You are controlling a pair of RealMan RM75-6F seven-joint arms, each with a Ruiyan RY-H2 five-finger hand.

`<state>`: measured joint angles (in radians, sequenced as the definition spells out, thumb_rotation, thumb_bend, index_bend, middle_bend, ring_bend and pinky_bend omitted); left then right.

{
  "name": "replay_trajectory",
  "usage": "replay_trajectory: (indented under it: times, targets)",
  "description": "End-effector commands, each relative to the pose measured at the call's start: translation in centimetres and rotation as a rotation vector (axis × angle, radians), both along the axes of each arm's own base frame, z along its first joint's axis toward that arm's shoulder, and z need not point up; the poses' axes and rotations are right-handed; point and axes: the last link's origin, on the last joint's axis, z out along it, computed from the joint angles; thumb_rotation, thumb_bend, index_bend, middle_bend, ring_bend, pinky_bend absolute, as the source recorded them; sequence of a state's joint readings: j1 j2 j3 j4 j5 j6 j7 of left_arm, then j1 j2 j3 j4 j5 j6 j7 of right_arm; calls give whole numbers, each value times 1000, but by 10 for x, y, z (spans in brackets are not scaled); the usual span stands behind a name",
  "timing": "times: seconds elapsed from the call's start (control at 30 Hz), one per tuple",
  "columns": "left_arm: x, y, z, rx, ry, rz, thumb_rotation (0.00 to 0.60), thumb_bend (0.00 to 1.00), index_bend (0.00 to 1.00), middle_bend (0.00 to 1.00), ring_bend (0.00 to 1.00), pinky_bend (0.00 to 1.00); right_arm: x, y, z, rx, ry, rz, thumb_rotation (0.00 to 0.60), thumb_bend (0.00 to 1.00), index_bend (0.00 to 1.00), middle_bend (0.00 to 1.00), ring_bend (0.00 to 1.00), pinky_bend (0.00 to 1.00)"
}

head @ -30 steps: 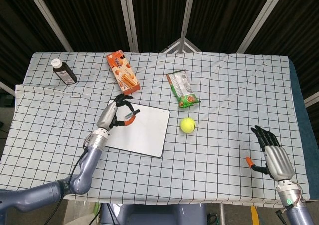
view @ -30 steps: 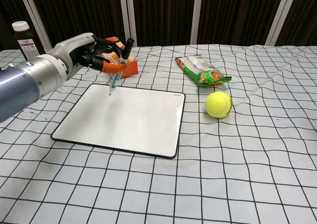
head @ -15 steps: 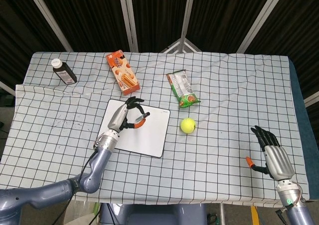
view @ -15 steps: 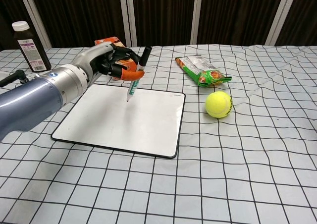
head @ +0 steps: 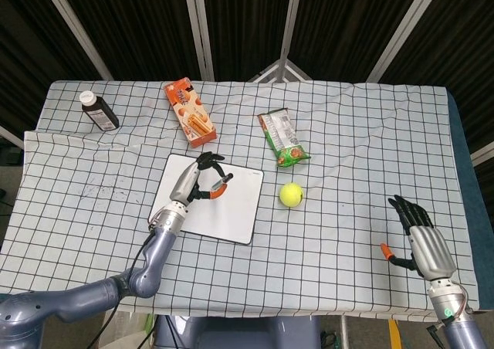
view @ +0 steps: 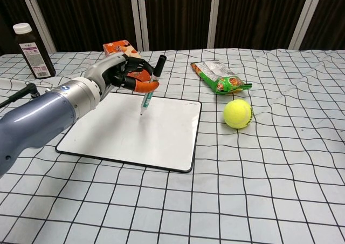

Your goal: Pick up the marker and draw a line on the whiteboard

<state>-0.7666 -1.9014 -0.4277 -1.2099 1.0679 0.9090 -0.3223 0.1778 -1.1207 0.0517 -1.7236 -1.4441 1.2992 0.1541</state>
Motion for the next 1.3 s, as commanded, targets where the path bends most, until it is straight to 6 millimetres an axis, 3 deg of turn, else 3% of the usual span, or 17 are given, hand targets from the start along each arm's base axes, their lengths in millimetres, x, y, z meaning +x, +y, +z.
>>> replay_trajectory:
  times: [0.03,1.3]
  targets:
    - [0,0,-2,-3,0,-2,600,511,708,208,65,151,0,0,0,0,0,-1,600,327,0,0,0,0]
    - [-6,-11,-4,-35,6,-2,600,511,708,208,64,151,1,1,0,-3,4,3,600,327,0,0,0,0]
